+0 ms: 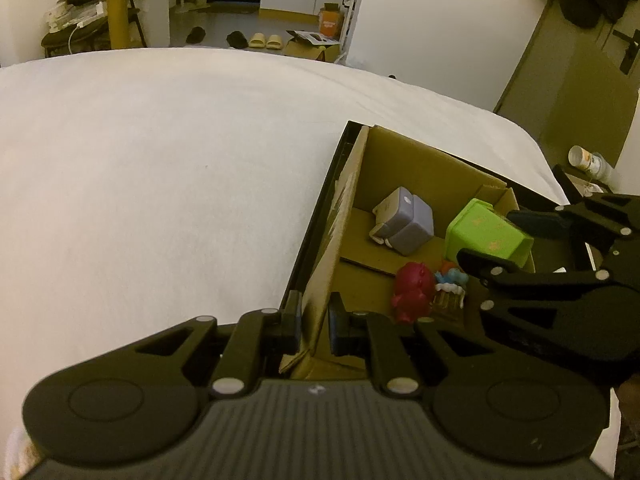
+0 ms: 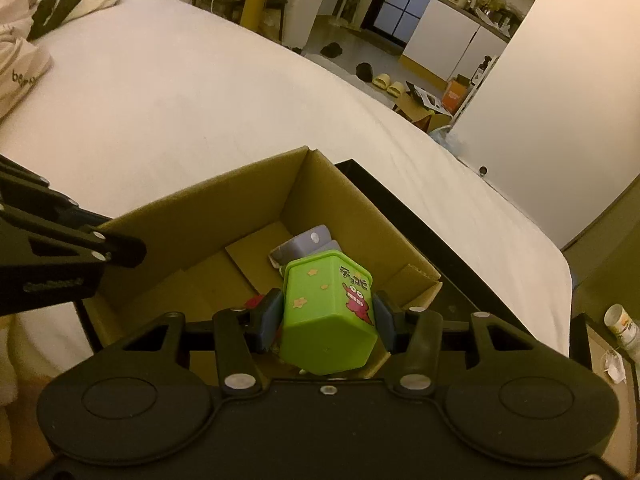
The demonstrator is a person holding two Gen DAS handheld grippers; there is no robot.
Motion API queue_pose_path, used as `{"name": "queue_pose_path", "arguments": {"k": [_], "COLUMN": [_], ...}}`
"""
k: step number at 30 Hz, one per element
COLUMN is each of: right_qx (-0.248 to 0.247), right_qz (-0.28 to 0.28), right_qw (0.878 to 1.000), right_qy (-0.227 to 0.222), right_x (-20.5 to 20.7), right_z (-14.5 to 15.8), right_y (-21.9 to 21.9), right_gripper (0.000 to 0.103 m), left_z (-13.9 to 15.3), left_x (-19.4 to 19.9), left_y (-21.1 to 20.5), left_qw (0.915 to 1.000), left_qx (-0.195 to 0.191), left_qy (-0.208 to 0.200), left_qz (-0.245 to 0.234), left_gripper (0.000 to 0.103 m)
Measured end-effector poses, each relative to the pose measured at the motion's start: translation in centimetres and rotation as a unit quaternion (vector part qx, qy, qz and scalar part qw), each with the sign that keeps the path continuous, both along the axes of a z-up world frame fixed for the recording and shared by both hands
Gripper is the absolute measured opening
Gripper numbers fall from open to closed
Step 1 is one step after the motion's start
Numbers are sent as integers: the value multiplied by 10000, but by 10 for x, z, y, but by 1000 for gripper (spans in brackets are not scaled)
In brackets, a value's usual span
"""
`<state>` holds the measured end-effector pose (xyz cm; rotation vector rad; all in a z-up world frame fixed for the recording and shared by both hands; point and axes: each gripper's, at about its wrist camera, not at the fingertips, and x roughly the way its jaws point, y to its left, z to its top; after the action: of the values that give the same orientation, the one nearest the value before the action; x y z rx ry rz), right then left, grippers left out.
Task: Organize rigid objects
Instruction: 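Carry the green cartoon box into the box and open the right gripper, then move the right gripper back over the brown-and-pink figurine on the tray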
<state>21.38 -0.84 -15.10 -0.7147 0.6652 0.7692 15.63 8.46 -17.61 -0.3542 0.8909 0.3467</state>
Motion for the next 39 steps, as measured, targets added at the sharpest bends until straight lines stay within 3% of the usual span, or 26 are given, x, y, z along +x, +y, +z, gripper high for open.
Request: {"name": "queue_pose_path", "arguments": {"k": [11, 24, 39], "right_qx": [-112, 262, -114], "right_qz": [-50, -597, -1354], "right_qw": [9996, 9972, 9903], "right_qy": [-250, -377, -287], "right_x": [-5, -9, 8], "right_z": [-1, 39, 22], "right_y": [0, -44, -109], "right_gripper": [53, 60, 63], "left_z": [1, -1, 0], "left_x": [-3, -2, -1], "left_y": [3, 3, 0], "left_qw": [10000, 10000, 10000], "left_qx": [-80, -84, -63], "left_qy": [-41, -43, -21], "left_qz": [-4, 26, 27], "left_gripper": [12, 12, 12]}}
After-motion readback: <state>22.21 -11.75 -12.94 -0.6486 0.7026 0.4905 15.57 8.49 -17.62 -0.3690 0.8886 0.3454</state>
